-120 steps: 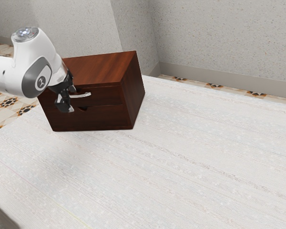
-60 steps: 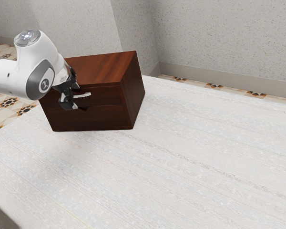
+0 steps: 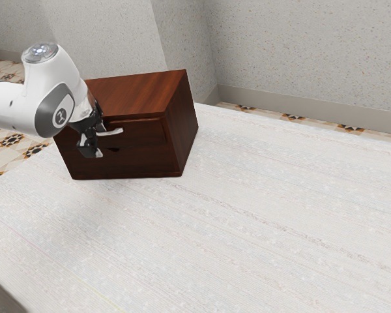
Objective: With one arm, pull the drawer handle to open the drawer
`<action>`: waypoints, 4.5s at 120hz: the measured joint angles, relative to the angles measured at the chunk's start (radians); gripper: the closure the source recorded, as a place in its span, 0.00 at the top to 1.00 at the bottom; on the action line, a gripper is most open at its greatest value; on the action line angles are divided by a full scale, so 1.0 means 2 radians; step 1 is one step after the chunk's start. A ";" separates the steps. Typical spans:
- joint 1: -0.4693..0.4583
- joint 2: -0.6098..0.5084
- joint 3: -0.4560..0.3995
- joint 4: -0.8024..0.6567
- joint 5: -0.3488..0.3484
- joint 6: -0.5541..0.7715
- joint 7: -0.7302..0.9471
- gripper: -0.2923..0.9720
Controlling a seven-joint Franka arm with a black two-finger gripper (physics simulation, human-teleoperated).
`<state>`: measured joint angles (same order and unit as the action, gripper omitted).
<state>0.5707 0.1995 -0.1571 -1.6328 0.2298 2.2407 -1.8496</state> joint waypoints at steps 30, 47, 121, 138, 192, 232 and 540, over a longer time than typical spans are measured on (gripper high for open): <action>-0.004 0.000 0.000 -0.003 -0.003 -0.004 0.002 0.60; -0.005 -0.004 0.000 -0.008 -0.005 -0.014 0.002 0.58; -0.003 -0.087 -0.001 -0.099 -0.020 -0.033 -0.001 0.56; 0.010 -0.103 -0.013 -0.119 -0.024 -0.033 -0.002 0.56; 0.000 -0.150 -0.002 -0.166 -0.028 -0.035 -0.006 0.55; -0.012 -0.156 0.000 -0.168 -0.045 -0.044 -0.003 0.55; -0.024 -0.201 0.035 -0.177 -0.099 -0.178 0.040 0.59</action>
<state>0.5235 -0.2021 -0.0879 -1.9862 0.0325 1.8854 -1.7694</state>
